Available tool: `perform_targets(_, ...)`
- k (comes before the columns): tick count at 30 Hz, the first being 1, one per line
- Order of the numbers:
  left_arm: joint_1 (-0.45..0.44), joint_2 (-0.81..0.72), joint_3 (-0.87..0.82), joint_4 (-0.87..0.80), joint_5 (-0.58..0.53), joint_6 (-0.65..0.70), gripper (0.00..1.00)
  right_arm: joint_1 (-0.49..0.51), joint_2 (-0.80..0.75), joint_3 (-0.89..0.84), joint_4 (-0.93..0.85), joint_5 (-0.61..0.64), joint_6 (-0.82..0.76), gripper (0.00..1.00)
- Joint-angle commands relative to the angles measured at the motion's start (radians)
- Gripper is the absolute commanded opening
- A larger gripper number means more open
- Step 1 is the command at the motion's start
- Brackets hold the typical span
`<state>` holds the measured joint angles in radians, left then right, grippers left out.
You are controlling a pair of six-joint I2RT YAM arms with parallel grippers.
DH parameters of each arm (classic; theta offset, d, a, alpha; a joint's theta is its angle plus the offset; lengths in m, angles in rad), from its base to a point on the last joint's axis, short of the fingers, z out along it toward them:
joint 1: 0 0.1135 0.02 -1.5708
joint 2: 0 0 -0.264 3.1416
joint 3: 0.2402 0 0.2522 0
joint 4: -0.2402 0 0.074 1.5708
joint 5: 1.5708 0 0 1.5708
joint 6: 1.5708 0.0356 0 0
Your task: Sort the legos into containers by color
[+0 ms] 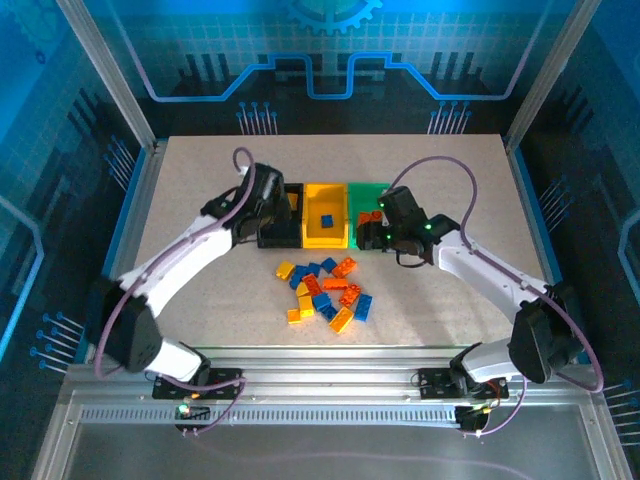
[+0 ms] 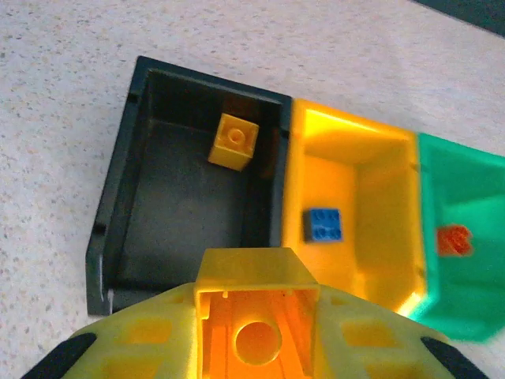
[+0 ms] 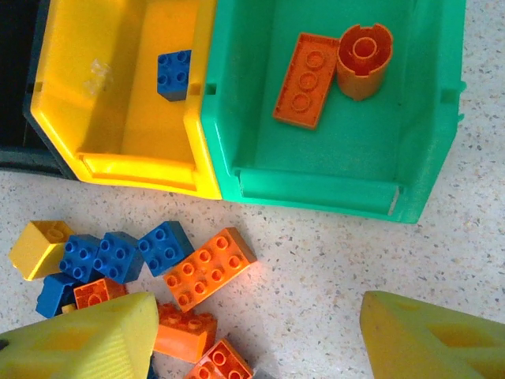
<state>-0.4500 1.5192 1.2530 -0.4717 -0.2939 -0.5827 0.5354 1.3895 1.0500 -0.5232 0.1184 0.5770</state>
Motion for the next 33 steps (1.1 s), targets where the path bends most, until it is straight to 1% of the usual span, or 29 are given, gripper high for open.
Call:
perform_targets(1, 0.039, 0.143, 0.109, -0.042, -0.042, 0.058, 0.27, -0.011, -0.052, -0.019, 0.003, -0.014, 0.015, 0.7)
perform_targets(4, 0.047, 0.265, 0.208, -0.08, -0.074, 0.072, 0.26, -0.011, -0.075, -0.031, -0.009, -0.013, 0.014, 0.7)
perform_targets(10, 0.051, 0.403, 0.302, -0.111, -0.087, 0.07, 0.27, -0.011, -0.112, -0.053, -0.02, -0.016, 0.012, 0.7)
perform_targets(13, 0.052, 0.429, 0.316, -0.112, -0.072, 0.057, 0.34, -0.011, -0.123, -0.063, -0.018, -0.026, 0.013, 0.7)
perform_targets(19, 0.051, 0.419, 0.302, -0.093, -0.047, 0.045, 0.48, -0.011, -0.121, -0.08, -0.027, -0.047, 0.026, 0.7)
perform_targets(23, 0.051, 0.376, 0.283, -0.082, -0.032, 0.042, 0.56, -0.011, -0.118, -0.088, -0.036, -0.071, 0.036, 0.7)
perform_targets(25, 0.05, 0.333, 0.26, -0.068, -0.012, 0.033, 0.62, -0.011, -0.116, -0.097, -0.037, -0.097, 0.047, 0.71)
perform_targets(27, 0.046, 0.273, 0.22, -0.044, 0.017, 0.02, 0.71, -0.011, -0.112, -0.112, -0.035, -0.12, 0.066, 0.71)
perform_targets(29, 0.035, 0.202, 0.163, -0.012, 0.045, 0.003, 0.84, -0.01, -0.106, -0.133, -0.03, -0.141, 0.088, 0.71)
perform_targets(30, 0.023, 0.155, 0.123, 0.01, 0.061, -0.005, 0.93, -0.007, -0.103, -0.146, -0.026, -0.151, 0.1, 0.71)
perform_targets(31, 0.008, 0.109, 0.082, 0.029, 0.074, -0.013, 0.99, -0.003, -0.097, -0.159, -0.022, -0.157, 0.109, 0.71)
perform_targets(33, -0.028, 0.024, -0.005, 0.063, 0.097, -0.023, 0.99, 0.008, -0.083, -0.179, -0.02, -0.162, 0.124, 0.71)
